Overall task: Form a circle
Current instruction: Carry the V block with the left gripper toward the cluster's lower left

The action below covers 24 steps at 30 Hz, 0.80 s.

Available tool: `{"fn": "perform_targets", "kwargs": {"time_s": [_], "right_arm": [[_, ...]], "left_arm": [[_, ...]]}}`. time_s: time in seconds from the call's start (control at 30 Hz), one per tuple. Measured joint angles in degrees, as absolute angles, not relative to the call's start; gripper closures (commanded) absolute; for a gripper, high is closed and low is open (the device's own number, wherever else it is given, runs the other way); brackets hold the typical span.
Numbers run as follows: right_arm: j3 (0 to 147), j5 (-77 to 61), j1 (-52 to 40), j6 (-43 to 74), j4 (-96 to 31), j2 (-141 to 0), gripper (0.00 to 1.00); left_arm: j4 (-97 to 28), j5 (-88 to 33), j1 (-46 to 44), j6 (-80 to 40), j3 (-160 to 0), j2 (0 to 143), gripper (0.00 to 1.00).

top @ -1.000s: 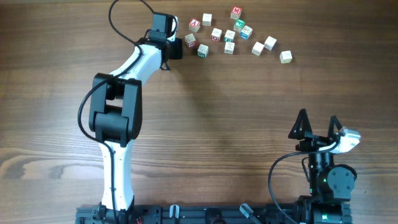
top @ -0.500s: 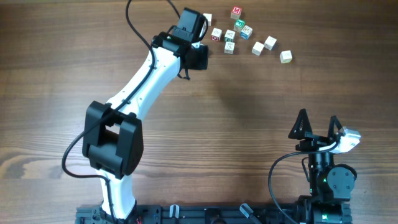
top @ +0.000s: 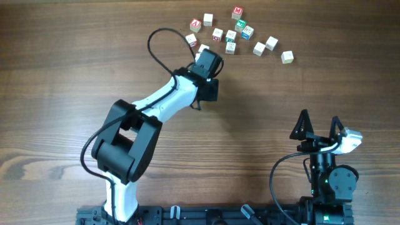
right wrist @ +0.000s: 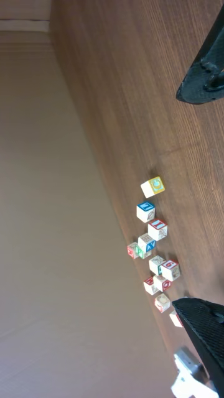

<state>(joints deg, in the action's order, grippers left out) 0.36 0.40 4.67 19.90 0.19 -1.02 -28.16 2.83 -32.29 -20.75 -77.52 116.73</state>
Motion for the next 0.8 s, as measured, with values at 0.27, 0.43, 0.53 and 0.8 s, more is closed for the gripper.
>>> {"fn": "perform_targets", "kwargs": {"time_s": [0.27, 0.43, 0.53, 0.8], "right_arm": [[0.4, 0.4, 4.7, 19.9, 0.2, -1.0, 0.00], [0.3, 0.4, 4.7, 19.9, 0.2, -1.0, 0.00], [0.4, 0.4, 4.7, 19.9, 0.2, -1.0, 0.00], [0.4, 0.4, 4.7, 19.9, 0.2, -1.0, 0.00]], "left_arm": [[-22.7, 6.4, -32.8, -38.5, -76.4, 116.7, 0.73], [-23.2, 14.2, -34.8, -49.1, -76.4, 116.7, 0.73], [-23.2, 17.5, -35.8, -54.6, -76.4, 116.8, 0.74], [-20.7, 21.8, -36.4, -59.5, -76.7, 120.2, 0.69]]}}
